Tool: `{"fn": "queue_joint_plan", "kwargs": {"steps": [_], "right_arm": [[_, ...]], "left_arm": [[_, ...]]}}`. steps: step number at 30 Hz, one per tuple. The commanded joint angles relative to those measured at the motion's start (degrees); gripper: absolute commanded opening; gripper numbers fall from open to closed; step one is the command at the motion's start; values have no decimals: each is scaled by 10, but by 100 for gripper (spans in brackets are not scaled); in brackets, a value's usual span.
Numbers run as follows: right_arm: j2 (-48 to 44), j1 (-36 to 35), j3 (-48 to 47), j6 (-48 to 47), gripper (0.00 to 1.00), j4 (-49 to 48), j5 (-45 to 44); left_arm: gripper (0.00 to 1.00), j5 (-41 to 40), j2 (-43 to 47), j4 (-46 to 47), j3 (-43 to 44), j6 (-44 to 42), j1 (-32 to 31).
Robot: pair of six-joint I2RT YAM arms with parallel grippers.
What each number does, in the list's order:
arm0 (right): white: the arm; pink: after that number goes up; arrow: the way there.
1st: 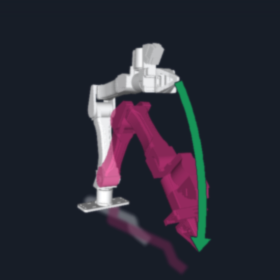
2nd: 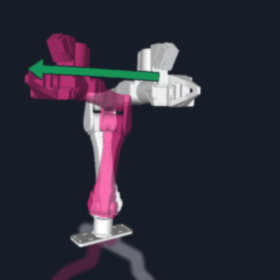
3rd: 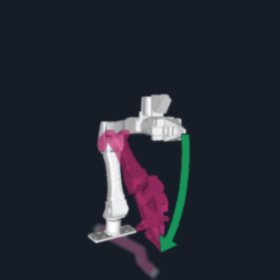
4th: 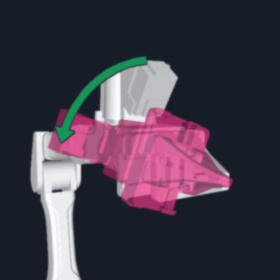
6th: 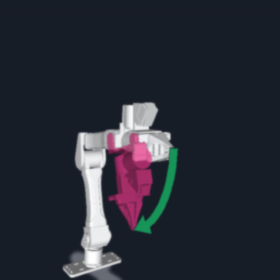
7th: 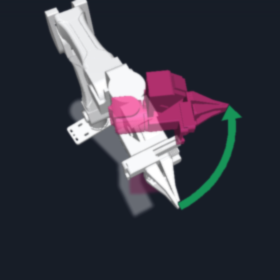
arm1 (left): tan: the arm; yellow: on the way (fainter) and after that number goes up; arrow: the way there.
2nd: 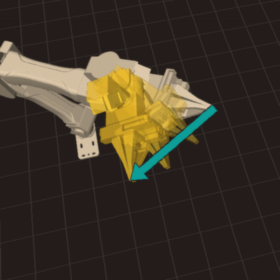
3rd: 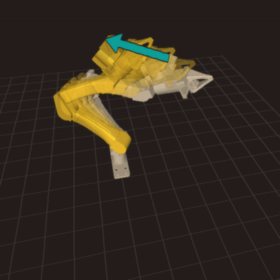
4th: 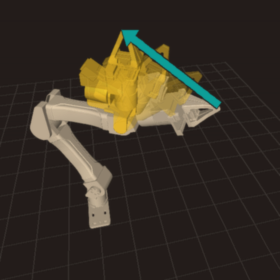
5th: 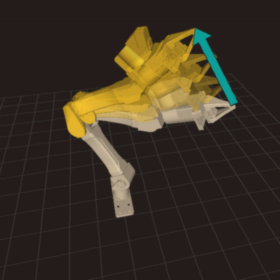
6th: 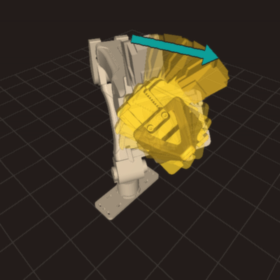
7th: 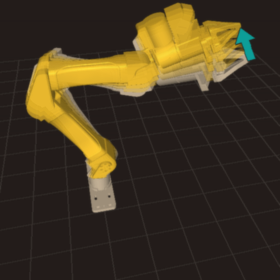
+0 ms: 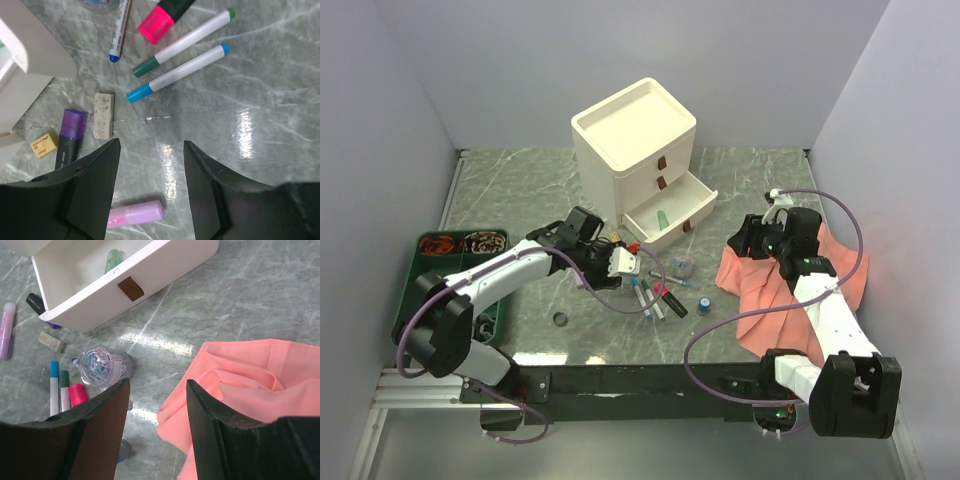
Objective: Sort the stationery into containers
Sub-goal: Pick up the stationery from the center of the board.
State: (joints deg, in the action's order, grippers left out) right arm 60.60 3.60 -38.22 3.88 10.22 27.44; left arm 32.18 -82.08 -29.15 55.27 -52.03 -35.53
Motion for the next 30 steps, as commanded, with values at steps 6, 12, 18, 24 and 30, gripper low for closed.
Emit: {"fn": "queue_joint_plan", "kwargs": {"steps": [6,12,18,24,30], "right_arm": [[-18,7,12,-12,57,-16,17],[-22,12,17,-12,57,-13,17],[-20,18,22,-13,57,-15,16],[-8,20,20,-14,57,-20,16],[5,26,10,-19,57,-15,14]], "left_arm": [[58,10,-72,47,19,-42,7],[57,-5,-127,55,54,-45,12],[56,-4,-163,63,85,-40,21],[55,6,-206,45,122,-40,31],[52,16,-240,33,145,-45,31]]}}
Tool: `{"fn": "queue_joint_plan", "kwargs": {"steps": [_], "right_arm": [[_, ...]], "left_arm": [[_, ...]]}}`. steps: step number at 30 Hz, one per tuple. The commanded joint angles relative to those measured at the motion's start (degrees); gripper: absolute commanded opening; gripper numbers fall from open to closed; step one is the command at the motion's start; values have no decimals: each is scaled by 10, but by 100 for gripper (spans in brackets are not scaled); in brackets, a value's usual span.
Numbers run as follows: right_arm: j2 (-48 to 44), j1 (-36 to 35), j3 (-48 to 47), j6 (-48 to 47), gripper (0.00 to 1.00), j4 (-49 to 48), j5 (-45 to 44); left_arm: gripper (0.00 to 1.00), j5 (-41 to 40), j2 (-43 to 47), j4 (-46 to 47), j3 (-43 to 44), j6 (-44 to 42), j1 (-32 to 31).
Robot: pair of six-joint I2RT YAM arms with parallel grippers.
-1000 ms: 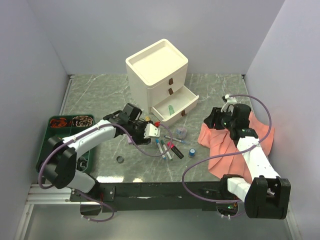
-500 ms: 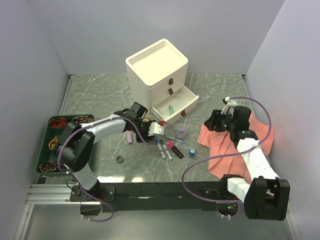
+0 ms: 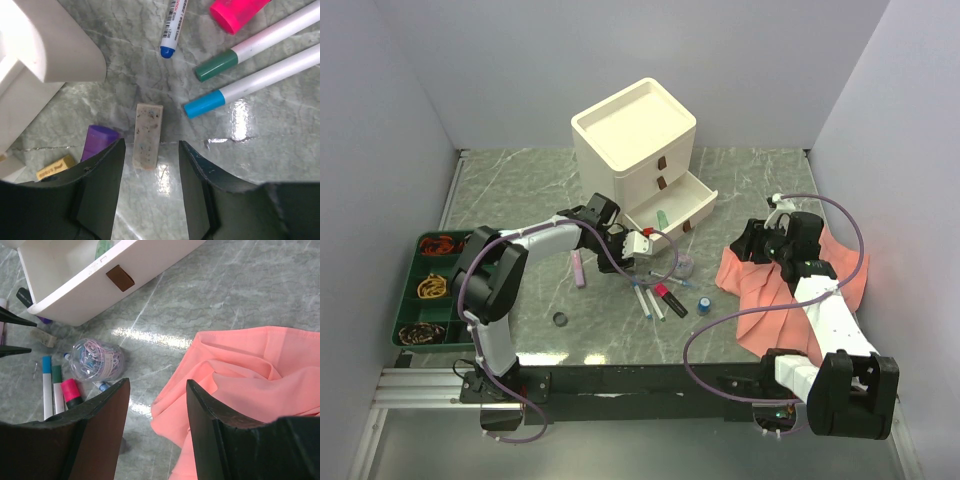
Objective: Sort the stationery into containers
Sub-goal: Pick up the stationery from the center of the board.
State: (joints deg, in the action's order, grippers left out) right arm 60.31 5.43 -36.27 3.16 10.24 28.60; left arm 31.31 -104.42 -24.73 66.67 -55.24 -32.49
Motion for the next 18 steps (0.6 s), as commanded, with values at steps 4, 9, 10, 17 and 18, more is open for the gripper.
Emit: {"fn": "queue_joint_plan", "kwargs": {"steps": [4,9,10,17,18], "right_arm": [[15,10,-15,-14,57,-14,1],[24,12,-20,-14,56,-15,2],[25,12,-21,-15,56,-16,1],[27,12,-26,-17,56,-15,0],[26,12,-28,-19,56,-12,0]], "left_arm": [[51,24,-31,-12,35,-11,1],[46,18,-51,-40,55,-14,0],[46,17,-52,-45,55,-19,-1],[24,20,-41,-76,46,-10,-6],[20,25,-36,-82,45,-7,-6]]}}
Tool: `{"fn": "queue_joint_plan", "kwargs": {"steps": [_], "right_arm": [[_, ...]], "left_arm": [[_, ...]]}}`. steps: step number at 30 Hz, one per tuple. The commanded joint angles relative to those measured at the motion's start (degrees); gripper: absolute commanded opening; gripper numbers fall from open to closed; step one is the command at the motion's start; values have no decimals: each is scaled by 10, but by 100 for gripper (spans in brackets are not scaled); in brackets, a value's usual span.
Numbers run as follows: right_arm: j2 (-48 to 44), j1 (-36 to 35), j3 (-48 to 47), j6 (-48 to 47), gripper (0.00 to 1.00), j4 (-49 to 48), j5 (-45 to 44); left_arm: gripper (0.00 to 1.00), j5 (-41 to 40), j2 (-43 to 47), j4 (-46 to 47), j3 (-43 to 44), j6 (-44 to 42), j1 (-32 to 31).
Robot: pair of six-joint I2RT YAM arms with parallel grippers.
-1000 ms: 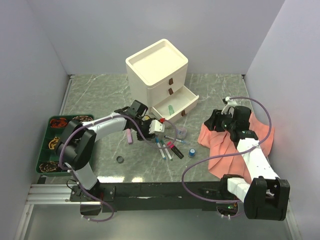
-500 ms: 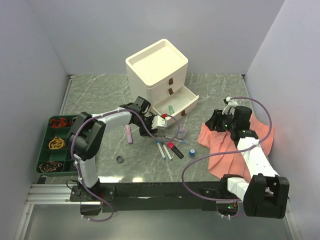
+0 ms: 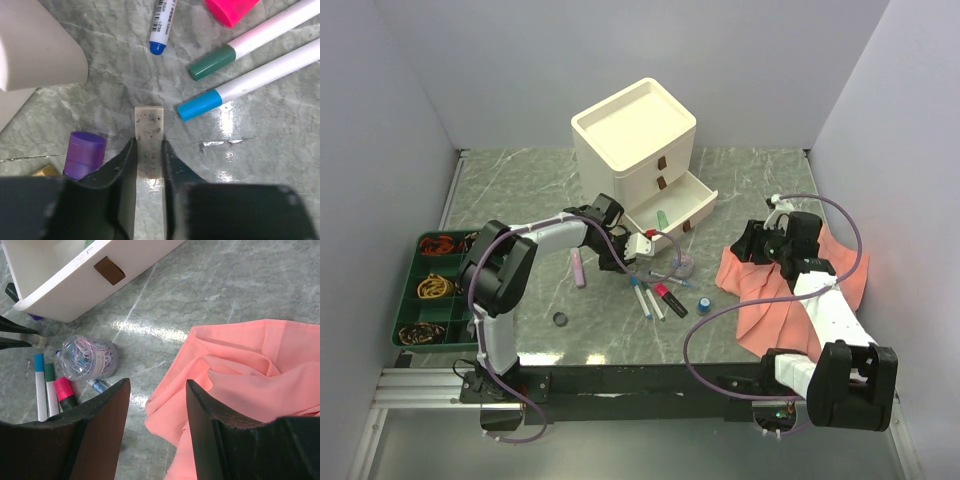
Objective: Sort the stationery into containers
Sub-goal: Pick up the stationery from the center of the board, then place the stationery in the storage box.
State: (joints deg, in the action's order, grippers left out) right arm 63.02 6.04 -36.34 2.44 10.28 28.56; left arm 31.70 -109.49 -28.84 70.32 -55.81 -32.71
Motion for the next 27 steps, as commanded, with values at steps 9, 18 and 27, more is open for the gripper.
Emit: {"fn": "queue_joint_plan", "kwargs": {"steps": [9,18,27], "right_arm": [[-25,7,-73,-18,56,34,-3],[-17,11,-73,18,55,15,-8],[-45,30,-80,6,55,34,-13]], "left_arm": [[1,61,180,-112,30,41,-19],[1,14,127,31,152,141,-47],[34,-117,-19,98,275,181,-62]]}}
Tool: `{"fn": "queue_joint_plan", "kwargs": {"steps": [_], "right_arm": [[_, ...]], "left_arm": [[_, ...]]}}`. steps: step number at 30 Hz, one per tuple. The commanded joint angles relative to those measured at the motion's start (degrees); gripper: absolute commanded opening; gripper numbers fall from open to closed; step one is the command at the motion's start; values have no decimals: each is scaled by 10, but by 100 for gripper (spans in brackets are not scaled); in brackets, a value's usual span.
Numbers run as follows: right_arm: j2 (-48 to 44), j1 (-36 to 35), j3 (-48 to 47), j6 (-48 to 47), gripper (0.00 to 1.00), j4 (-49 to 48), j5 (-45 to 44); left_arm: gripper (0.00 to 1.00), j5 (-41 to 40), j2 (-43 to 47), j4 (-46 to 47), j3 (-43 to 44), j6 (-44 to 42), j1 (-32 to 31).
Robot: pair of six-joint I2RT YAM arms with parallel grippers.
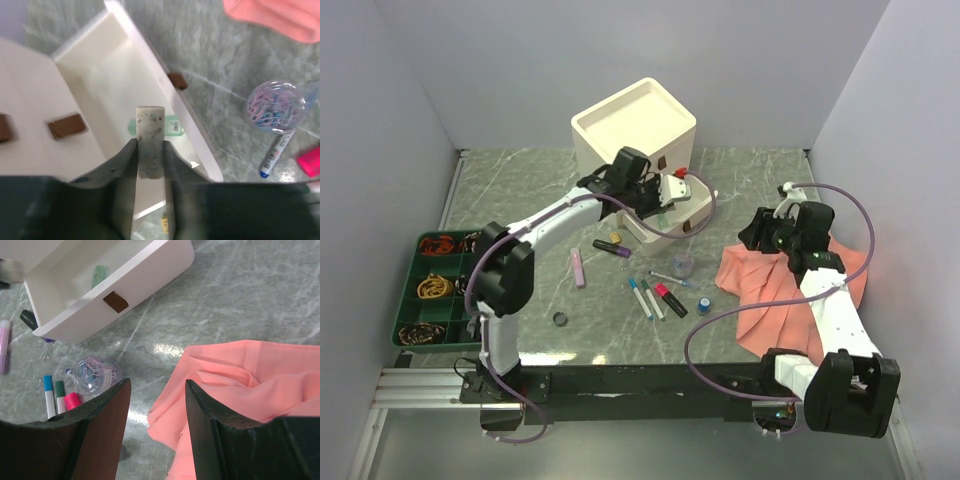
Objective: Sort the stationery into containers
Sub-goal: Place the stationery in the storage box.
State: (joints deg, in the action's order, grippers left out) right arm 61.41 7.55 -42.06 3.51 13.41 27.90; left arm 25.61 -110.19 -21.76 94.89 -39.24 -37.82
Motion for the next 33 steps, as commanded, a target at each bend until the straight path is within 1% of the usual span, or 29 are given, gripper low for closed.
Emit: {"fn": "queue_joint_plan", "kwargs": {"steps": [1,2,3,4,6,8,9,10,12,13,15,16,17,18,19,22,23,27,33], "right_arm": [[-36,21,-15,-5,55,5,-7],[-38,24,-11,-4,55,6,-7],[-39,25,-7,-2,55,5,-6],[-41,28,0,1,55,4,-5],[-42,33,6,7,56,4,1],[-41,35,8,7,56,4,3],[-40,36,9,7,56,4,4],[-38,36,10,5,56,4,3],[-34,36,11,4,56,3,4],[-30,36,10,5,56,3,4],[-25,35,9,4,56,5,5],[-19,36,6,3,56,5,5],[-16,36,4,4,56,5,5],[-14,36,2,4,56,6,4],[-8,36,-2,4,56,5,3],[4,36,-9,4,55,4,0],[6,36,-10,4,55,3,-1],[9,36,-17,2,55,6,-5],[-2,38,-12,1,55,9,-16]], "left_arm": [[37,-57,-5,38,15,16,-12],[39,-52,3,48,5,18,-12],[45,-44,13,58,-7,22,-12],[47,-42,39,85,-35,29,-13],[52,-42,66,97,-57,43,-14],[54,-49,111,92,-78,57,-15],[66,-56,128,95,-88,76,-15],[67,-69,168,97,-120,86,-14],[68,-81,214,113,-164,123,-13],[68,-124,258,122,-213,147,-13],[71,-169,295,143,-264,220,-9],[71,-187,319,140,-300,237,-7],[71,-217,326,135,-312,253,-5],[71,-223,331,116,-320,281,5],[71,-225,333,109,-331,291,11],[71,-240,323,116,-354,321,42],[70,-243,320,124,-358,319,57],[69,-220,279,167,-371,244,79],[67,-164,213,205,-345,230,106]]}}
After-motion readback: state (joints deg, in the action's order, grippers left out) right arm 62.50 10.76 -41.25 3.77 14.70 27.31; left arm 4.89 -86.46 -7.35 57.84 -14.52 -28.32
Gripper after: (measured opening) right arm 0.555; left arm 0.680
